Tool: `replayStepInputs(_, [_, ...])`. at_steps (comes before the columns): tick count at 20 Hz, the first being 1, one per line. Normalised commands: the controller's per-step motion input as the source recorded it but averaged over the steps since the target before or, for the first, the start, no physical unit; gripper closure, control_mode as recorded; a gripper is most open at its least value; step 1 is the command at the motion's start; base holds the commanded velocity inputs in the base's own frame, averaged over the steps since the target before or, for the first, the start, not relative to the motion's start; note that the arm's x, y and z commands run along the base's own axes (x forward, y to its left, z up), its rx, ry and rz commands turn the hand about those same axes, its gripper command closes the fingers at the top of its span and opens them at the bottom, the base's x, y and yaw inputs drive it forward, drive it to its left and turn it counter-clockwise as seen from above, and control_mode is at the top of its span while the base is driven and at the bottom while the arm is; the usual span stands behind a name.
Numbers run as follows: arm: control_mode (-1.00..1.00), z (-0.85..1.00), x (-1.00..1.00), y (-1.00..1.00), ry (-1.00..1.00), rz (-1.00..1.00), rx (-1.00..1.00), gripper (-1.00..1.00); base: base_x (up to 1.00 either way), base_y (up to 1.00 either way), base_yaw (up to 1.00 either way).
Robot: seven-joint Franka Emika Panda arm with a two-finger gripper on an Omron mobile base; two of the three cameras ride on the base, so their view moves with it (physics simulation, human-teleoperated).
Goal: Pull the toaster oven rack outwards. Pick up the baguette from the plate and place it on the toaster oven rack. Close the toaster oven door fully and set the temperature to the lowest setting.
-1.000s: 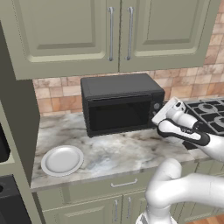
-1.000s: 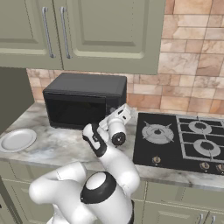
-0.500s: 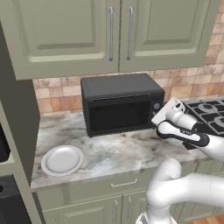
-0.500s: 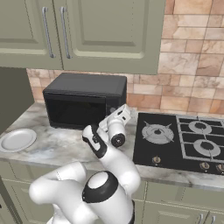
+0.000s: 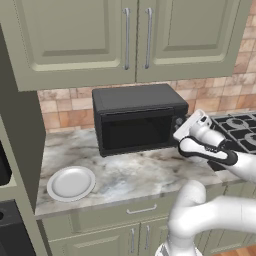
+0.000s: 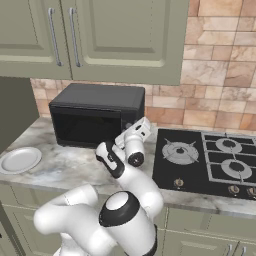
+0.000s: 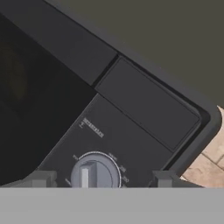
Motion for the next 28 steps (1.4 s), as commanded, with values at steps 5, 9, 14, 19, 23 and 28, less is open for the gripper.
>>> replayStepInputs(5, [-1.00, 0.00, -0.07, 0.00, -0.07, 0.00, -0.02, -1.00, 0.00, 0.00, 0.00])
replayStepInputs(9, [-1.00, 0.00, -0.03, 0.00, -0.08, -0.01, -0.03, -1.00, 0.00, 0.00, 0.00])
replayStepInputs(14, [-1.00, -0.02, 0.00, 0.00, -0.07, -0.01, -0.02, -1.00, 0.00, 0.00, 0.00])
replayStepInputs(19, [-1.00, -0.14, 0.00, 0.00, -0.07, -0.02, -0.02, -1.00, 0.00, 0.00, 0.00])
replayStepInputs(23, [-1.00, -0.11, 0.00, 0.05, -0.03, 0.00, 0.00, -1.00, 0.00, 0.00, 0.00])
replayStepInputs(28, [-1.00, -0.02, 0.03, 0.04, -0.04, 0.00, 0.00, -1.00, 0.00, 0.00, 0.00])
